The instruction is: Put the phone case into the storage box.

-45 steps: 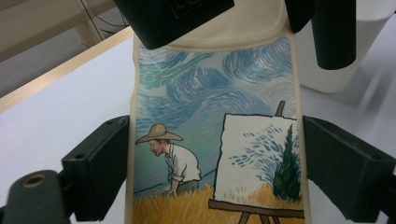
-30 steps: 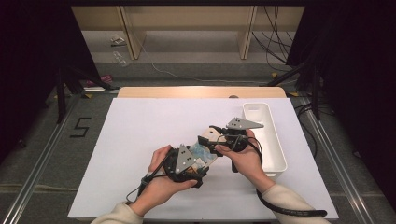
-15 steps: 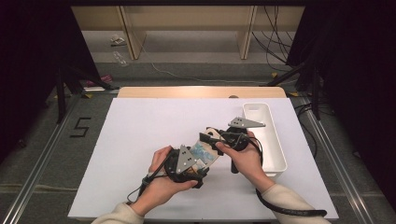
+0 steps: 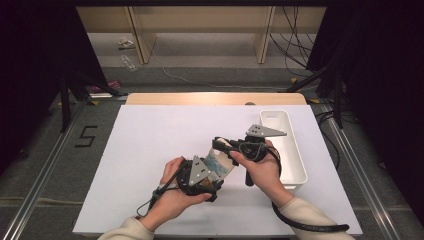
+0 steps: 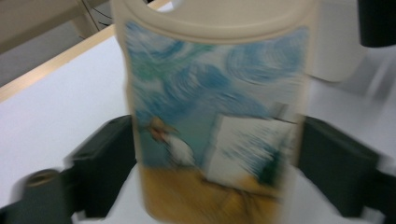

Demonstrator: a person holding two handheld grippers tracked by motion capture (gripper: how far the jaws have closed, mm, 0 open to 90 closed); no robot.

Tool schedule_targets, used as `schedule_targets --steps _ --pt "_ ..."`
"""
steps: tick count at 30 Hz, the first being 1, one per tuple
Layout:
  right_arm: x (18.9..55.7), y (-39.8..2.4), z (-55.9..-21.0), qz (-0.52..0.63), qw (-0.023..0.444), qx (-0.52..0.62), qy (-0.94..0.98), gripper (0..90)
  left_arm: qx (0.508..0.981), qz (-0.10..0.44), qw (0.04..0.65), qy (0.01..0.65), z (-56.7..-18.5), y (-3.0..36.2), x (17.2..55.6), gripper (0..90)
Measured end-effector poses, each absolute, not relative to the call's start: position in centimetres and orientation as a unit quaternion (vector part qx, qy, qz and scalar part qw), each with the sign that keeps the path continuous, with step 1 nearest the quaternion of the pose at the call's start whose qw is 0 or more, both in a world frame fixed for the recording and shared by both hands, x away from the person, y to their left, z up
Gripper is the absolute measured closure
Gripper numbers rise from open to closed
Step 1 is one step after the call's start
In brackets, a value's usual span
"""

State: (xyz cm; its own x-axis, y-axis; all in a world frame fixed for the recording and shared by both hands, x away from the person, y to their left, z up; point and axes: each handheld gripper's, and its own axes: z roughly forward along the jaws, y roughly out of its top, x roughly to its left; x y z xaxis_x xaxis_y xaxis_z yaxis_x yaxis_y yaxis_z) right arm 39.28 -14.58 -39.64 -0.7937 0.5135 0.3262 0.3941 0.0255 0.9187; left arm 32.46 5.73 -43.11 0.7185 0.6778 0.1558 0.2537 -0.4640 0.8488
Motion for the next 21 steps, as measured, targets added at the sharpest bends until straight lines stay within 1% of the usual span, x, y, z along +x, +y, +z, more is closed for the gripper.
schedule_targets --steps 1,2,3,4,5,8,9,14,21 --pt "39.2 -14.7 -39.4 0.618 0.063 0.313 0.718 79.9 0.819 0.252 0.433 0.280 -43.1 5.8 32.5 27.5" --pt "39.3 -14.8 -39.4 0.620 0.062 0.314 0.716 79.9 0.818 0.249 0.435 0.280 -43.0 5.9 32.6 24.3" --pt "39.3 -14.8 -39.4 0.620 0.062 0.314 0.716 79.9 0.814 0.243 0.442 0.288 -43.0 6.0 32.7 24.3" --pt "39.3 -15.0 -39.1 0.629 0.052 0.318 0.708 79.9 0.807 0.237 0.453 0.297 -42.8 6.3 32.8 21.5" --pt "39.3 -15.0 -39.1 0.629 0.052 0.318 0.708 79.9 0.807 0.237 0.453 0.297 -42.8 6.3 32.8 21.1" --pt "39.1 -15.2 -38.4 0.622 0.081 0.300 0.718 79.9 0.803 0.232 0.465 0.292 -42.7 6.6 32.9 20.4" --pt "39.2 -15.3 -38.1 0.622 0.077 0.297 0.721 79.9 0.802 0.231 0.467 0.290 -42.6 6.8 32.9 19.6" --pt "39.2 -15.5 -37.9 0.615 0.090 0.291 0.727 79.8 0.798 0.222 0.475 0.297 -42.8 7.3 33.1 18.9" --pt "39.3 -15.7 -37.3 0.592 0.101 0.256 0.758 79.8 0.798 0.220 0.475 0.299 -42.8 7.8 33.3 19.6"
